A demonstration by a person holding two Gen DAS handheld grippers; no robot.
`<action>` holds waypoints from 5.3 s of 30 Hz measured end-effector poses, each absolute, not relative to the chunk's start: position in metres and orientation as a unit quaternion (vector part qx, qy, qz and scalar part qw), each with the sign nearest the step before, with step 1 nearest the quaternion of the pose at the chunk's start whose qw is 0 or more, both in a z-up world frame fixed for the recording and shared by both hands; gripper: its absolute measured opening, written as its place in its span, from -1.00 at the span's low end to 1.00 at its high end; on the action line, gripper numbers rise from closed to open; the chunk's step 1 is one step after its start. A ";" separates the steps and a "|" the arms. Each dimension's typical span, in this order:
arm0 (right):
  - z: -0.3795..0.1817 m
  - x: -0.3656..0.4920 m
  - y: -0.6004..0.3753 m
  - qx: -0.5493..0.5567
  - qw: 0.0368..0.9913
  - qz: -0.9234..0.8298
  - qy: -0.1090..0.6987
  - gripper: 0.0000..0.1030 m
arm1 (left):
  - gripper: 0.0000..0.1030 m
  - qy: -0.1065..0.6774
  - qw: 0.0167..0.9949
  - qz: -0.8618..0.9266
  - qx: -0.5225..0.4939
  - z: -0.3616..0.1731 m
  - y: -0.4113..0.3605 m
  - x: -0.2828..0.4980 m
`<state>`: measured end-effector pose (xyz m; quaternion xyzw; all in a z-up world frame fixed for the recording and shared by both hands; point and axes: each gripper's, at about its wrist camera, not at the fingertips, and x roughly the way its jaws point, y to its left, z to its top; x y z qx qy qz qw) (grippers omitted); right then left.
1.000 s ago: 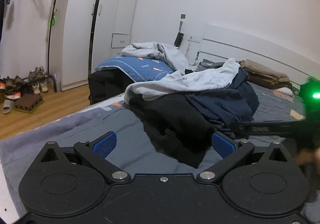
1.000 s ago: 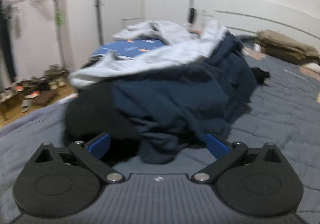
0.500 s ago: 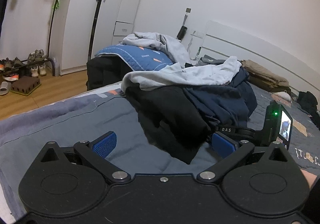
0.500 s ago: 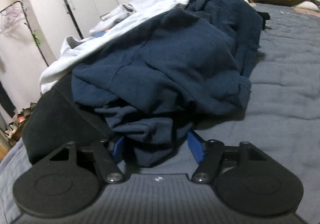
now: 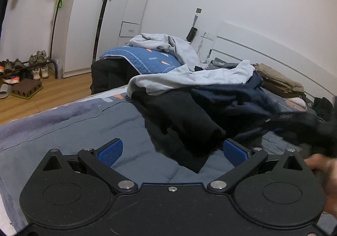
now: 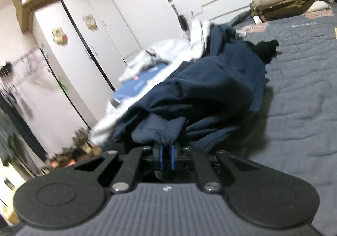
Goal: Fold clothes
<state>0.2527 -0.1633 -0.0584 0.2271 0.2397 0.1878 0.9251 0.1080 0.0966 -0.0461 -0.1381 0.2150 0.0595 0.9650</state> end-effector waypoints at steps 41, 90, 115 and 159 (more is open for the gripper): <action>-0.078 0.272 -0.205 0.022 0.955 0.144 0.259 0.80 | 1.00 0.223 0.966 -0.037 -0.127 -0.049 0.045 0.112; -0.015 -0.035 -0.334 0.367 0.909 0.119 0.157 -0.88 | 1.00 0.233 0.954 -0.167 -0.092 -0.049 -0.042 0.090; -0.064 -0.053 -0.408 0.367 0.902 0.049 0.221 -0.85 | 0.90 0.148 0.929 -0.150 0.305 -0.136 -0.180 0.087; -0.035 -0.092 -0.503 0.251 0.911 -0.149 0.291 -0.27 | 0.34 0.196 0.893 -0.333 0.233 -0.098 -0.187 -0.055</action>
